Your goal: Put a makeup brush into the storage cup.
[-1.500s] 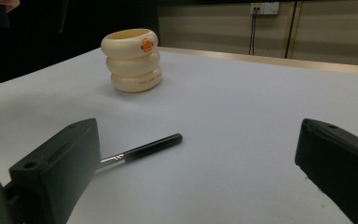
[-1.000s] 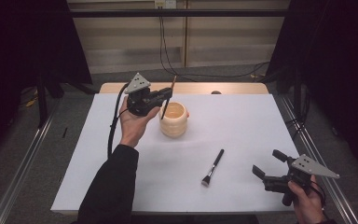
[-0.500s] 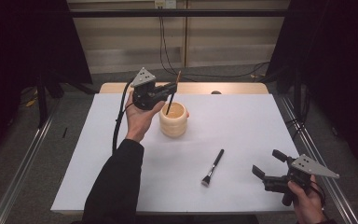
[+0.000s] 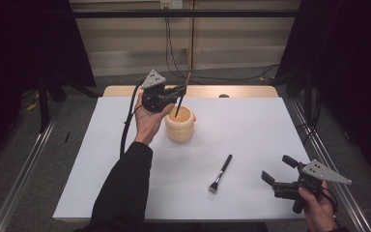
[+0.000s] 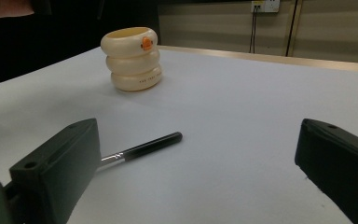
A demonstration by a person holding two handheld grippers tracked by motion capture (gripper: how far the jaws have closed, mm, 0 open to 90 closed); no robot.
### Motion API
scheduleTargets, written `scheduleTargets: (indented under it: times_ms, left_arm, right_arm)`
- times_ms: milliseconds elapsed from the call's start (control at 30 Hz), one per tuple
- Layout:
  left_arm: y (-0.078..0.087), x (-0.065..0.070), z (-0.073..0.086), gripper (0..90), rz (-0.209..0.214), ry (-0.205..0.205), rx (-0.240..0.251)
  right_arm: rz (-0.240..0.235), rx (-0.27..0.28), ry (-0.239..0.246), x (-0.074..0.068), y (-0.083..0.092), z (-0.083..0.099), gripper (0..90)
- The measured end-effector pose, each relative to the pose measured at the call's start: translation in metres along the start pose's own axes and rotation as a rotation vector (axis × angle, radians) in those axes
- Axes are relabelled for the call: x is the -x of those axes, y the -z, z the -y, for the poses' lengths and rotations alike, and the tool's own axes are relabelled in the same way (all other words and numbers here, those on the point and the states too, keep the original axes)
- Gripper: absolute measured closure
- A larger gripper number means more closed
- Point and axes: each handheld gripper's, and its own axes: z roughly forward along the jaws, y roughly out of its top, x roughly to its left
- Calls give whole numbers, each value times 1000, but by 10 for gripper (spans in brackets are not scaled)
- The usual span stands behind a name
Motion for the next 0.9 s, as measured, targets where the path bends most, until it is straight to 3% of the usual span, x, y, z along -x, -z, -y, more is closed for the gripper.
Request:
scheduleTargets:
  times_ms: [100, 233, 300, 367, 400, 500, 567, 633, 900]
  left_arm:
    - [-3, -1, 2, 837, 0, 11, 7]
    - [-10, -2, 8, 837, 12, 13, -19]
    - [-13, -2, 11, 837, -13, 11, -34]
    - [-15, -4, 12, 837, 2, 17, -22]
    - [-15, -4, 12, 837, -16, 9, -32]
    - [-17, -7, 15, 837, 9, 10, -25]
    - [-18, -8, 18, 837, 4, 7, -30]
    - [-18, -9, 20, 837, 1, 18, -31]
    - [-22, -12, 28, 836, -13, 15, -52]
  right_arm:
    - [-2, 0, 1, 0, 0, 0, 0]
    - [-1, 5, -5, -1, -1, 0, 0]
    - [-4, 3, -4, 0, -1, 0, 0]
    - [-2, 0, 1, 0, 0, 0, 0]
    - [-3, -2, 1, 0, 0, 0, 0]
    - [-6, -1, -3, 0, 0, 0, 0]
    - [2, -9, 23, 1, 0, 0, 0]
    - [-2, -1, 0, 0, 0, 0, 0]
    - [-2, -2, 2, 0, 0, 0, 0]
